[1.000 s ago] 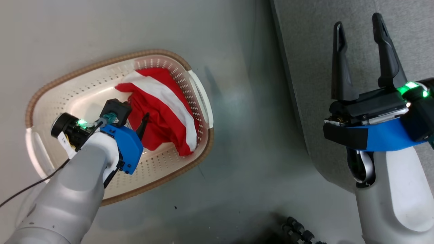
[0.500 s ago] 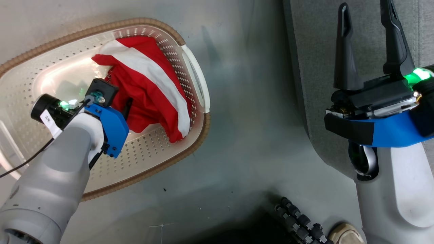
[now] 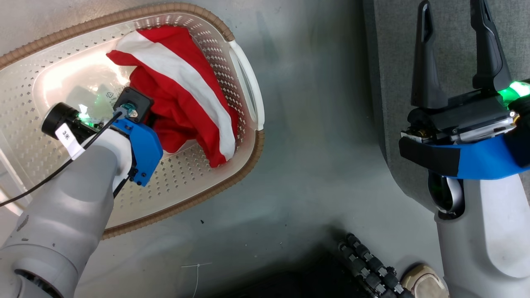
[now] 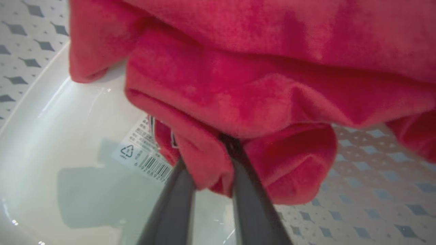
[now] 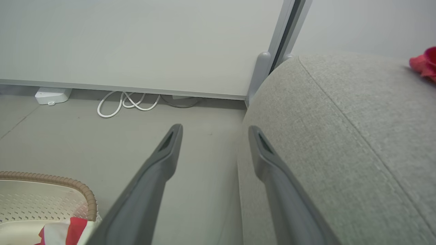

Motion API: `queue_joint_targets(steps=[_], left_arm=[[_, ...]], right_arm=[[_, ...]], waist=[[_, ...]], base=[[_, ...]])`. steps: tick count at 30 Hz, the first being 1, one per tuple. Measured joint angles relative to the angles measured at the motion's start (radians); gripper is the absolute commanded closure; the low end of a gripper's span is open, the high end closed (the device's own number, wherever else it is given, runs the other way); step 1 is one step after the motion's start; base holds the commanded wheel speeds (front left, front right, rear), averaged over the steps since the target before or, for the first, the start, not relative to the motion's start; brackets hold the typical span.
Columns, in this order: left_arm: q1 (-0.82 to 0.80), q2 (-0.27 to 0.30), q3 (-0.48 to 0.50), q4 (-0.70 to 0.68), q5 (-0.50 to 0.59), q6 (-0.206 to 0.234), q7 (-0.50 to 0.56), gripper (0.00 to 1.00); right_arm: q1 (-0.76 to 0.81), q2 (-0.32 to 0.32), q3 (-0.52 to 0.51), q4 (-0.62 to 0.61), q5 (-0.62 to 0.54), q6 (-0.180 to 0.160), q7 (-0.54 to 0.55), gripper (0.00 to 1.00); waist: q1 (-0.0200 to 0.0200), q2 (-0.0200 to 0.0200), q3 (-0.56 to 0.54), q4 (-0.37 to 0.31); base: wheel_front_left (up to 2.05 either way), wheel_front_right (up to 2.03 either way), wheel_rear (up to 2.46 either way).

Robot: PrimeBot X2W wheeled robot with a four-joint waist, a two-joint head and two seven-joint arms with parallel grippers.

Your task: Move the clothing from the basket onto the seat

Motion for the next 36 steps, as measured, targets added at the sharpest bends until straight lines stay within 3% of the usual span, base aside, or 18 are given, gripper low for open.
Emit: queue_joint_targets(steps=[16,36], left_arm=[[0.009,-0.022,-0.091,-0.044,-0.096,0.000,-0.025,1.00],[0.156,-0.094,-0.183,-0.249,-0.208,0.000,-0.145,1.00]], right_arm=[[-0.011,0.001,-0.008,0.021,-0.009,0.000,0.000,0.00],[0.084,-0.038,-0.051,0.087,-0.032,0.000,0.000,0.00]], waist=[[0.0000,0.0000,-0.049,0.030],[-0.0002,0.0000,-0.333,0.169]], base=[[0.00,0.00,0.00],[0.00,0.00,0.00]])
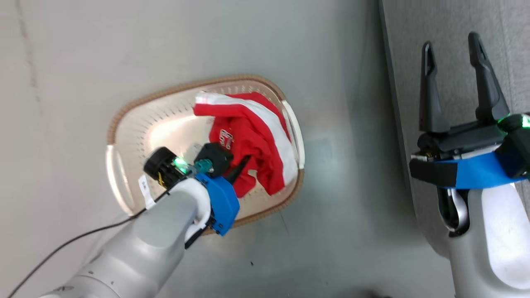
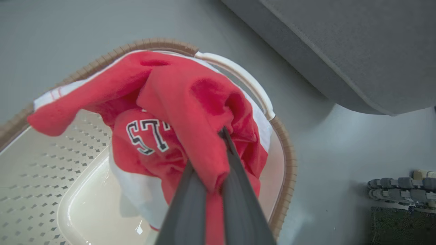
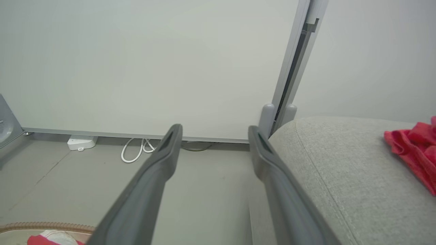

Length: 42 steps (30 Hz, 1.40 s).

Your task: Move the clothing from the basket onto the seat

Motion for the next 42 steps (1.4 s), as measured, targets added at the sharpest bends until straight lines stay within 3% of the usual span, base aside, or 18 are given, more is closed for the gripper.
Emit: queue_joint_targets(steps=[6,23,42], left_arm=[[0.028,-0.006,0.029,-0.089,-0.020,0.000,-0.005,1.00],[0.179,0.017,0.293,-0.319,0.138,0.005,-0.006,1.00],[0.137,-0.040,0.351,-0.424,0.171,0.016,0.005,1.00]], right_arm=[[0.059,-0.015,-0.019,0.026,0.000,0.000,0.000,0.00],[0.233,-0.031,-0.036,0.085,0.004,0.000,0.000,0.00],[0.359,-0.017,-0.044,0.107,0.013,0.000,0.000,0.00]], waist=[[0.0000,0.0000,-0.110,0.044],[-0.0001,0.0000,-0.421,0.136],[0.0000,0.0000,-0.642,0.188]], base=[[0.00,0.00,0.00],[0.00,0.00,0.00],[0.00,0.00,0.00]])
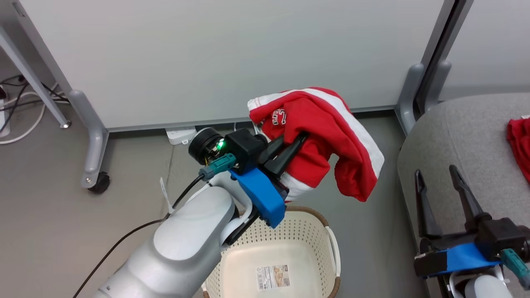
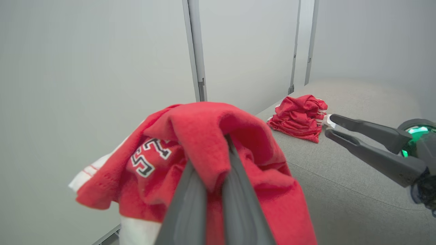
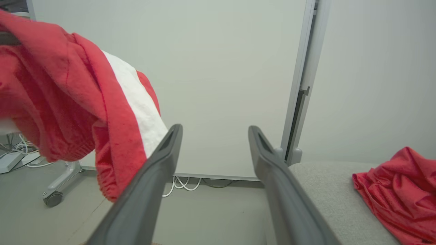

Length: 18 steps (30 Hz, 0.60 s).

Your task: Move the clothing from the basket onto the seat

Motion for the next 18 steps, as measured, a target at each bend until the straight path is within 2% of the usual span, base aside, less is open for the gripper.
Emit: queue_joint_targets(steps=[7,18], left_arm=[[-0.029,-0.008,-0.011,-0.046,-0.003,0.007,0.041,1.00],[-0.034,0.005,-0.013,-0.108,-0.011,0.028,0.073,1.00]], right_arm=[[0.050,0.010,-0.008,0.006,0.002,0.000,0.000,0.00],[0.068,0.018,-0.013,-0.017,0.000,0.000,0.000,0.00]], waist=[[0.0000,0.0000,-0.069,0.018],[0.0001,0.0000,-0.089,0.026]], base=[[0.00,0.00,0.00],[0.00,0.00,0.00]])
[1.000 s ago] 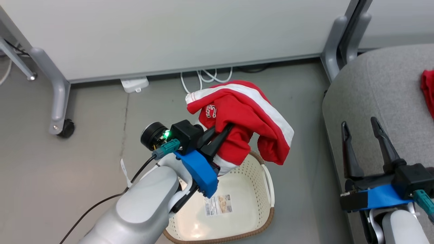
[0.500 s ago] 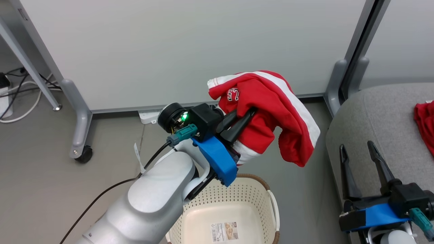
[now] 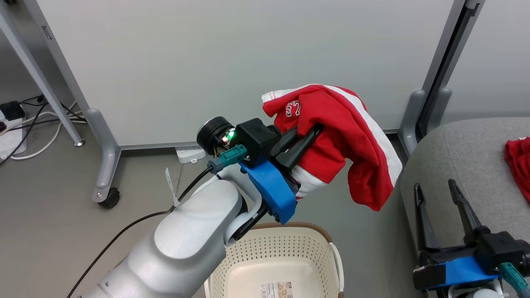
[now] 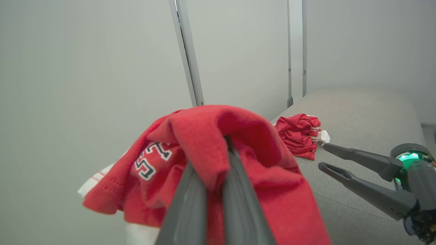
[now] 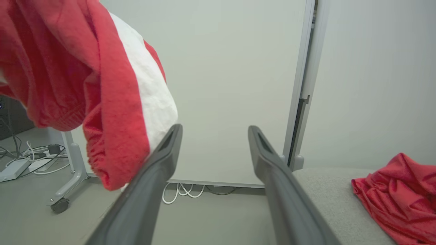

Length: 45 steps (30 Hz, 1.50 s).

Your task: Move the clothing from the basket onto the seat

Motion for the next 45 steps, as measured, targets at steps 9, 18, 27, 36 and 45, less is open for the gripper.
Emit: queue_joint_targets(steps=[9,18,27,36,45], left_arm=[[0.001,0.010,-0.001,-0.025,-0.008,0.014,0.006,1.00],[0.002,0.012,-0.005,-0.028,-0.010,0.022,0.005,1.00],[0.001,0.004,-0.018,-0.030,-0.010,0.022,0.002,1.00],[-0.014,-0.010,-0.036,-0.032,-0.009,0.022,-0.003,1.00],[-0.016,-0.016,-0.044,-0.021,-0.010,0.021,-0.008,1.00]], right_arm=[[-0.022,-0.033,0.096,-0.056,-0.017,0.000,0.000,0.00],[-0.077,-0.077,0.239,-0.057,-0.024,0.000,0.000,0.00],[-0.223,-0.105,0.329,0.064,-0.031,0.000,0.000,0.00],[-0.361,-0.110,0.363,0.187,-0.041,0.000,0.000,0.00],[-0.420,-0.106,0.370,0.249,-0.039,0.000,0.000,1.00]], waist=[[0.0000,0.0000,0.005,0.000],[0.0000,0.0000,0.012,0.001],[0.0001,0.0000,0.026,0.006],[0.0001,0.0000,0.049,0.018],[0.0001,0.0000,0.056,0.018]], base=[[0.00,0.00,0.00],[0.00,0.00,0.00],[0.00,0.00,0.00],[0.00,0.00,0.00],[0.00,0.00,0.00]])
